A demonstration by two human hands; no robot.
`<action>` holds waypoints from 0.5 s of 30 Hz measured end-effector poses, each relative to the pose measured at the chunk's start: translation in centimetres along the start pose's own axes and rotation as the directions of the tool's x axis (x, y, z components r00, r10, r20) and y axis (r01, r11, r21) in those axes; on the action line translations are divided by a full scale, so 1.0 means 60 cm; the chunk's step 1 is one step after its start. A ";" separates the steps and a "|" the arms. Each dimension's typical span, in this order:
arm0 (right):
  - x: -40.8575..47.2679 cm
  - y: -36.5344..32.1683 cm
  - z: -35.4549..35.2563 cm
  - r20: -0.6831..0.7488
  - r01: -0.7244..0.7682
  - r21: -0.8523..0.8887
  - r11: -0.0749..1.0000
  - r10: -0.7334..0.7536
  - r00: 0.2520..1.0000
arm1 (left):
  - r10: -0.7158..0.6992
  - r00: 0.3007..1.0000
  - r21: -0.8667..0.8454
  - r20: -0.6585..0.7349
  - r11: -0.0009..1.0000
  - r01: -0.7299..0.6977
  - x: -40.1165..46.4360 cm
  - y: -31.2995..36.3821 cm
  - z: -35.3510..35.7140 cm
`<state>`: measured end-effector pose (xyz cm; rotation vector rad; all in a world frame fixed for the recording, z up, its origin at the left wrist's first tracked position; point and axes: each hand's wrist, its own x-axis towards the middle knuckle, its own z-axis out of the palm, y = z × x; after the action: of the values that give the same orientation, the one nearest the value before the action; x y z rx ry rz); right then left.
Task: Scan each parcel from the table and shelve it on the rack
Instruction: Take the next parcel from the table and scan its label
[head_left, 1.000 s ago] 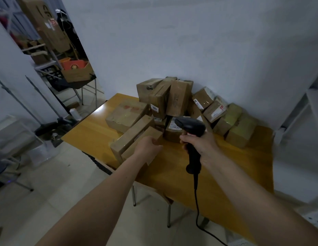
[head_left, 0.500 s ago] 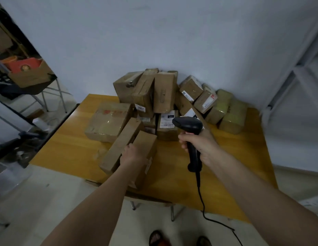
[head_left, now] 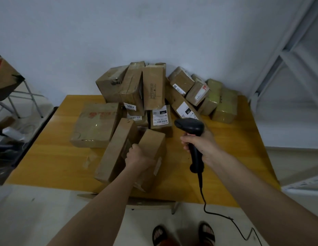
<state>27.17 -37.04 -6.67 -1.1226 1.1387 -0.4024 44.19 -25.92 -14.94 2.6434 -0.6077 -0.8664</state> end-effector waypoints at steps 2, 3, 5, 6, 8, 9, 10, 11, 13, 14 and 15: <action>0.002 0.000 -0.008 -0.012 0.003 0.004 1.000 -0.003 1.000 | 0.015 0.997 -0.096 0.071 0.995 -0.009 0.004 0.021 0.004; 0.003 0.001 -0.014 -0.020 -0.002 0.008 1.000 0.002 1.000 | 0.034 0.994 -0.125 0.107 0.992 -0.021 0.004 0.033 0.009; 0.006 0.003 -0.028 -0.044 -0.017 0.020 1.000 0.018 0.999 | 0.084 0.985 -0.146 0.151 0.987 -0.062 0.006 0.056 0.021; 0.008 0.005 -0.037 -0.057 -0.023 0.024 0.999 0.025 0.998 | 0.104 0.981 -0.150 0.162 0.985 -0.080 0.006 0.067 0.028; 0.013 0.010 -0.056 -0.082 -0.037 0.033 0.999 0.040 0.996 | 0.131 0.976 -0.153 0.176 0.983 -0.104 0.007 0.086 0.044; 0.016 0.014 -0.065 -0.096 -0.046 0.040 0.998 0.050 0.994 | 0.143 0.972 -0.144 0.184 0.983 -0.117 0.008 0.094 0.050; 0.019 0.019 -0.075 -0.111 -0.056 0.049 0.997 0.061 0.992 | 0.153 0.969 -0.128 0.193 0.983 -0.130 0.009 0.102 0.056; 0.022 0.024 -0.084 -0.122 -0.065 0.060 0.996 0.072 0.990 | 0.163 0.966 -0.111 0.201 0.984 -0.143 0.010 0.110 0.061; 0.027 0.033 -0.099 -0.138 -0.077 0.077 0.994 0.087 0.987 | 0.189 0.959 -0.061 0.212 0.982 -0.180 0.013 0.122 0.072; 0.029 0.036 -0.106 -0.142 -0.079 0.081 0.994 0.090 0.986 | 0.204 0.956 -0.033 0.211 0.979 -0.202 0.013 0.127 0.077; 0.031 0.039 -0.112 -0.142 -0.080 0.085 0.993 0.091 0.986 | 0.221 0.953 -0.003 0.207 0.974 -0.225 0.014 0.131 0.082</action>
<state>21.51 -40.72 -9.54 -0.9842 1.2840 -0.4642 39.42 -33.83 -16.04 2.4567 -0.9507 -1.0749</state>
